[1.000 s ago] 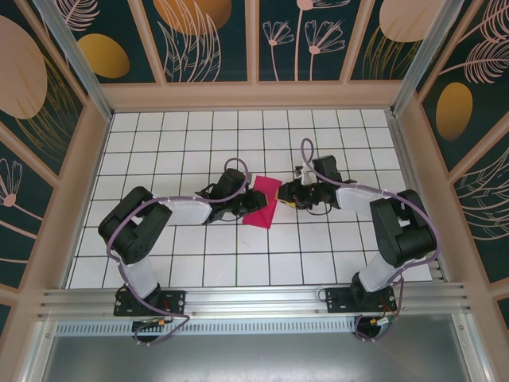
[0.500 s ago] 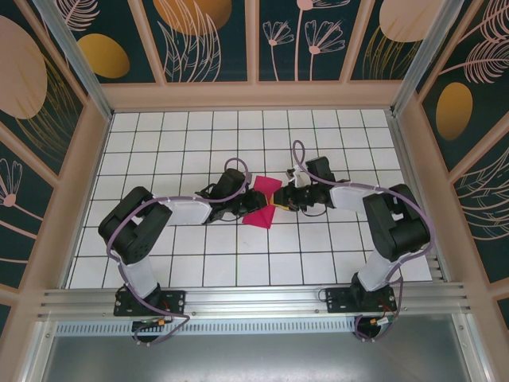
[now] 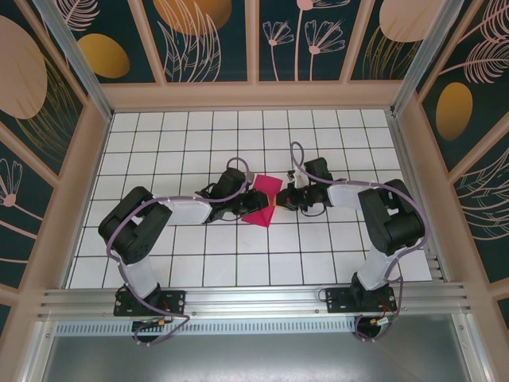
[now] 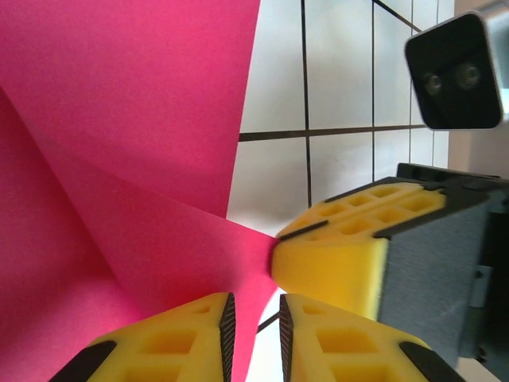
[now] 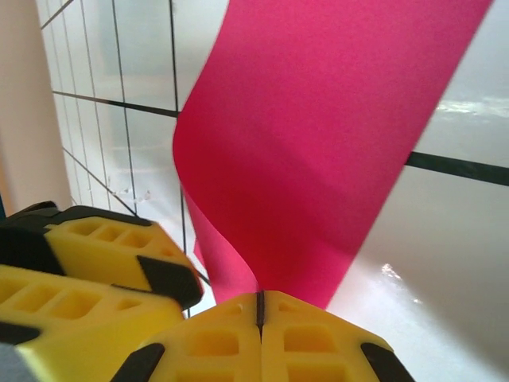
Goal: Fold a paper plane with a square sheet of paper (pick it up from the middle)
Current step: Fold the triangle a second time at the center of the table.
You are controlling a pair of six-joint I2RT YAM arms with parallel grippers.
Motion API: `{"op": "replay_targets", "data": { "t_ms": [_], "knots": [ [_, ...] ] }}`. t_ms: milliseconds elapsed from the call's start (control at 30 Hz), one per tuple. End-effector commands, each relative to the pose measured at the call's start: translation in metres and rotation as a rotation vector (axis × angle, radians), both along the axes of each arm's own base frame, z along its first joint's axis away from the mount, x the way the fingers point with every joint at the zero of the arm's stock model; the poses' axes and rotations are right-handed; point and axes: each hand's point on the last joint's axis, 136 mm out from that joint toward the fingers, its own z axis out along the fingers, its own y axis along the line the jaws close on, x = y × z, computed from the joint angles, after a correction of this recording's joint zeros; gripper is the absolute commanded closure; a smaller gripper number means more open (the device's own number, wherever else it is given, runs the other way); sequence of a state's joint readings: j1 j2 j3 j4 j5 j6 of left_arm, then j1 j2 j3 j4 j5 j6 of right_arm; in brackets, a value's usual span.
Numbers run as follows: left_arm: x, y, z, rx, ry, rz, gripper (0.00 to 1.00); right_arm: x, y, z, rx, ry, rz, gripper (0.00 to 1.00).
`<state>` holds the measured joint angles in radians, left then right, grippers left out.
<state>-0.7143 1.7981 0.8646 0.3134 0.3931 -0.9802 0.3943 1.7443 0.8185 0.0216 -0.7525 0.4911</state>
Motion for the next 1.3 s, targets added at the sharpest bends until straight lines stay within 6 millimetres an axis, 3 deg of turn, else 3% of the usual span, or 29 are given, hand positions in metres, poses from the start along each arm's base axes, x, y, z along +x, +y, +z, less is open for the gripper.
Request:
{"op": "replay_targets", "data": {
  "t_ms": [0, 400, 1267],
  "knots": [
    [0.006, -0.012, 0.016, -0.048, -0.044, -0.035, 0.76, 0.009, -0.001, -0.001, -0.028, -0.031, 0.005, 0.96],
    [0.005, -0.016, 0.001, -0.043, -0.006, -0.043, 0.79, 0.018, 0.005, 0.001, -0.012, -0.043, 0.019, 0.96],
    [0.003, -0.017, -0.016, -0.024, 0.028, -0.056, 0.81, 0.028, 0.002, -0.018, -0.066, -0.027, 0.007, 0.97]
  ]
}}
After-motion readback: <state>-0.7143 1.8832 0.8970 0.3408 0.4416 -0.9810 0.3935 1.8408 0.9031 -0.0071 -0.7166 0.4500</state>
